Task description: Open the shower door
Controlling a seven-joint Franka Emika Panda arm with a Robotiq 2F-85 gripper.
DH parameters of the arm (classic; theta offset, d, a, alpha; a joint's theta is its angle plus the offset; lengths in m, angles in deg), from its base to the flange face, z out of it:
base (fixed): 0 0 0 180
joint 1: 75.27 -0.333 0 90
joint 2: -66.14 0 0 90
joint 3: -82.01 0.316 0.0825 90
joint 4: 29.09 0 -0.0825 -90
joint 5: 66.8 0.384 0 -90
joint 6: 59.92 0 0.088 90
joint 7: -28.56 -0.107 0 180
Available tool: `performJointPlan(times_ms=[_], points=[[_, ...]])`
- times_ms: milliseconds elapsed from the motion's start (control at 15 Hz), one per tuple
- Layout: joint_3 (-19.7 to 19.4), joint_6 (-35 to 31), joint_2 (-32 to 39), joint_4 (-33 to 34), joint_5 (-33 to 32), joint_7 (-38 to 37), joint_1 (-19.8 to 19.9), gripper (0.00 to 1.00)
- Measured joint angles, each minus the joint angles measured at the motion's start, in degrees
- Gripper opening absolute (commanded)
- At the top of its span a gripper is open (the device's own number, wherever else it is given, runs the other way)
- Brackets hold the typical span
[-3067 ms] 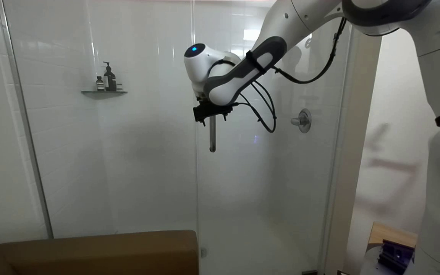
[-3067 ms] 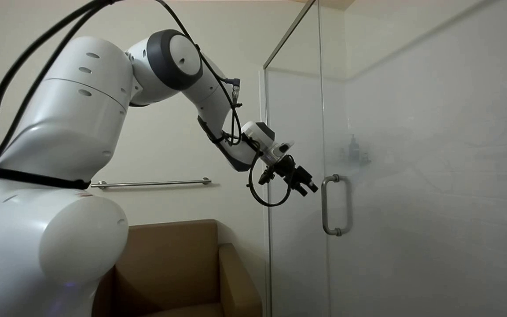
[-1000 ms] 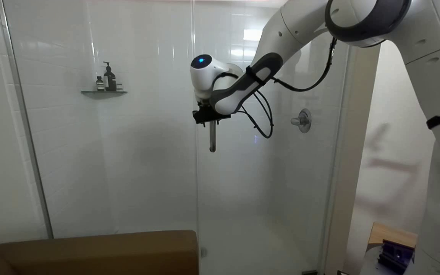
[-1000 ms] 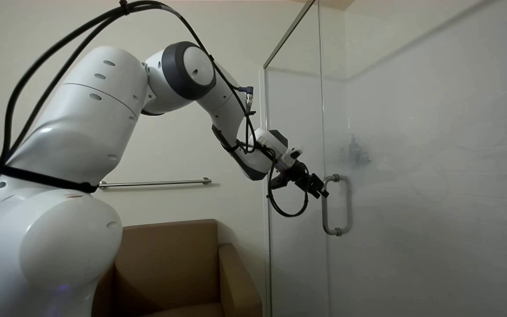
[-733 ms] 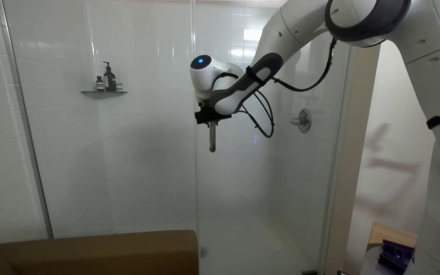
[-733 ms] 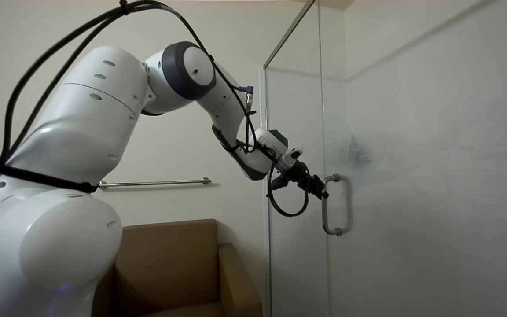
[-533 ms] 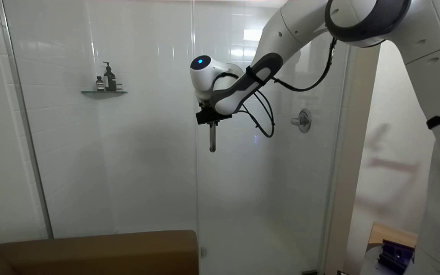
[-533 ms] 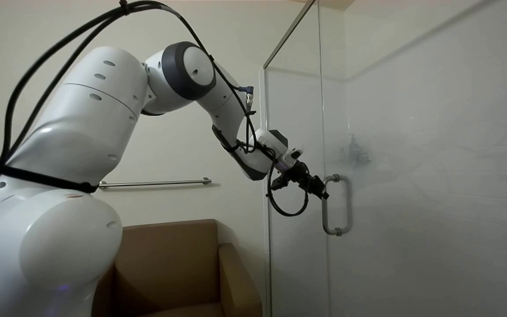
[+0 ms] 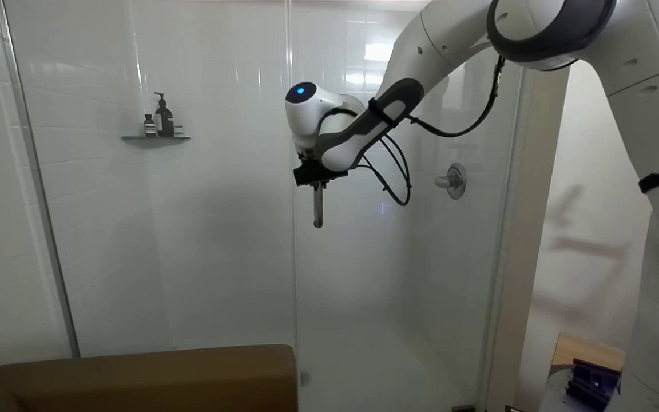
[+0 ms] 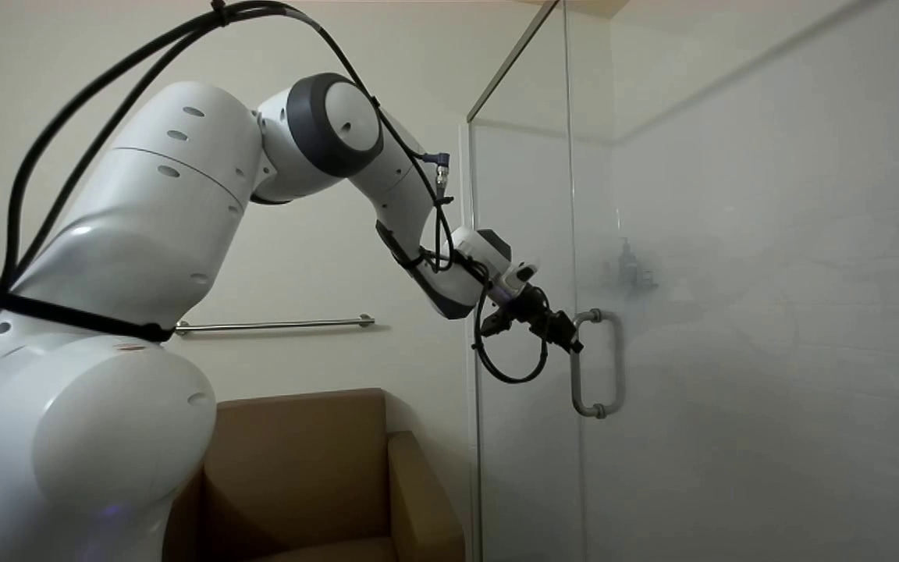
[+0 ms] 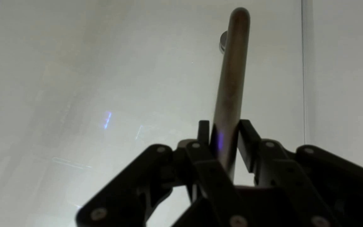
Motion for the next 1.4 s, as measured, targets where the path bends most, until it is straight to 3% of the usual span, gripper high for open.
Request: performJointPlan(times_ms=[800, 1400], points=[[1.4, -5.5, -2.4, -2.8, 10.8, 19.6, 3.2, 0.13], [0.7, -12.7, -6.0, -9.5, 13.7, 27.6, 3.3, 0.13]])
